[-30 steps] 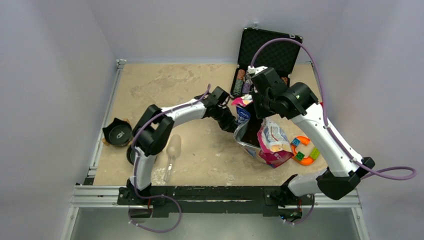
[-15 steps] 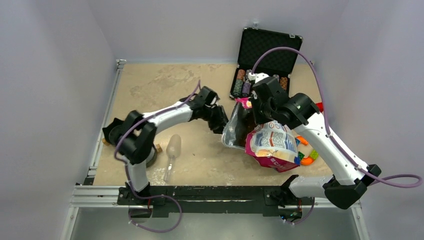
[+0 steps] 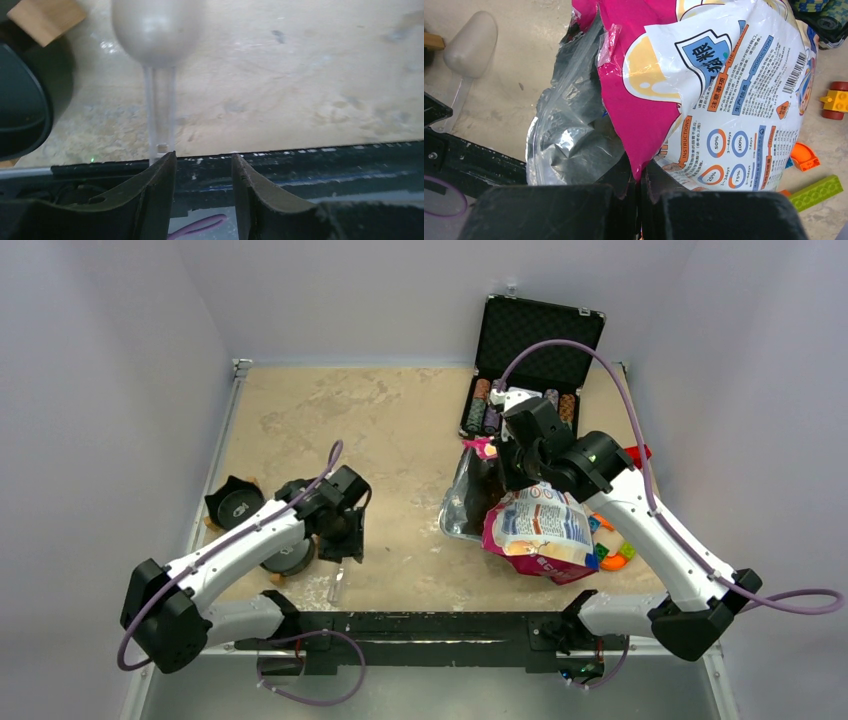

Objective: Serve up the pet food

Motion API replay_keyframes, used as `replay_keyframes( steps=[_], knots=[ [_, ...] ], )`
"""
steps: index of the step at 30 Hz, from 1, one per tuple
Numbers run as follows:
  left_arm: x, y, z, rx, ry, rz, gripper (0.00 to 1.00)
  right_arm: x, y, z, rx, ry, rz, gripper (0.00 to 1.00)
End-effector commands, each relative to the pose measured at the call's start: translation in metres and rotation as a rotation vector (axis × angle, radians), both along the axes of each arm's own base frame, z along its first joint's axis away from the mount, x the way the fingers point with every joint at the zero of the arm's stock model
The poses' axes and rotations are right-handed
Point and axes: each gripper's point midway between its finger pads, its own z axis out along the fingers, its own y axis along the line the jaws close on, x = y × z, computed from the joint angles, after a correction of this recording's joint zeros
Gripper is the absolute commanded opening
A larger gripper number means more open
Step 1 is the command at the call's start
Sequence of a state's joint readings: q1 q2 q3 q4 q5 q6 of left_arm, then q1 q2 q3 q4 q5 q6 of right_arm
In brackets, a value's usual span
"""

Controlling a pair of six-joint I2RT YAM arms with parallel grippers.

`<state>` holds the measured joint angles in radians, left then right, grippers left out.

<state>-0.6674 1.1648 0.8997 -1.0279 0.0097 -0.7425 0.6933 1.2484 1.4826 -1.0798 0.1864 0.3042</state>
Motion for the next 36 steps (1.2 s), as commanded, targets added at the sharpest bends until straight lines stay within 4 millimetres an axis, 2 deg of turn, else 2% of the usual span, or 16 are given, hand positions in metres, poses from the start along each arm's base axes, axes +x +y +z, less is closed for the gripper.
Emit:
replay_keyframes(
  steps=[1, 6, 9, 14, 16, 17, 19, 21, 24, 27, 29, 30, 32, 33, 36],
  knots=[
    [0.001, 0.031, -0.022, 0.189, 0.005, 0.115, 0.5, 0.007, 0.029, 0.044, 0.174, -0.122, 0.069, 0.0],
    [0.017, 0.014, -0.046, 0.176, 0.031, 0.087, 0.5, 0.0, 0.027, 0.041, 0.182, -0.111, 0.077, 0.0],
    [0.015, 0.012, -0.068, 0.183, 0.093, 0.097, 0.48, -0.004, 0.023, 0.041, 0.19, -0.112, 0.068, 0.0],
    [0.013, 0.013, -0.091, 0.199, 0.138, 0.09, 0.47, -0.011, 0.018, 0.042, 0.214, -0.11, 0.047, 0.0],
    [0.01, 0.007, -0.101, 0.184, 0.174, 0.065, 0.39, -0.012, 0.017, 0.04, 0.214, -0.109, 0.042, 0.0],
    [0.01, 0.002, -0.103, 0.166, 0.187, 0.044, 0.3, -0.012, 0.016, 0.04, 0.214, -0.109, 0.039, 0.0],
    [0.012, -0.018, -0.099, 0.075, 0.201, -0.021, 0.13, -0.012, 0.015, 0.042, 0.212, -0.112, 0.032, 0.0],
    [0.025, -0.053, -0.081, -0.1, 0.14, -0.113, 0.05, -0.012, 0.014, 0.046, 0.216, -0.119, 0.029, 0.0],
    [0.041, -0.12, -0.031, -0.512, 0.018, -0.289, 0.0, -0.012, 0.015, 0.05, 0.222, -0.121, 0.034, 0.0],
    [0.051, -0.161, 0.016, -0.834, -0.017, -0.406, 0.0, -0.012, 0.015, 0.052, 0.22, -0.12, 0.034, 0.0],
    [0.07, -0.171, 0.029, -0.963, -0.016, -0.397, 0.0, -0.012, 0.014, 0.053, 0.214, -0.121, 0.031, 0.0],
    [0.08, -0.172, 0.027, -0.998, -0.011, -0.376, 0.0, -0.012, 0.013, 0.053, 0.213, -0.122, 0.03, 0.0],
    [0.098, -0.172, 0.016, -1.038, 0.017, -0.329, 0.0, -0.014, 0.012, 0.054, 0.213, -0.123, 0.028, 0.0],
    [0.106, -0.17, 0.002, -1.047, 0.059, -0.287, 0.0, -0.014, 0.011, 0.056, 0.215, -0.123, 0.028, 0.0],
    [0.127, -0.165, -0.011, -1.135, 0.074, -0.25, 0.01, -0.016, 0.009, 0.06, 0.218, -0.128, 0.022, 0.0]
  ],
)
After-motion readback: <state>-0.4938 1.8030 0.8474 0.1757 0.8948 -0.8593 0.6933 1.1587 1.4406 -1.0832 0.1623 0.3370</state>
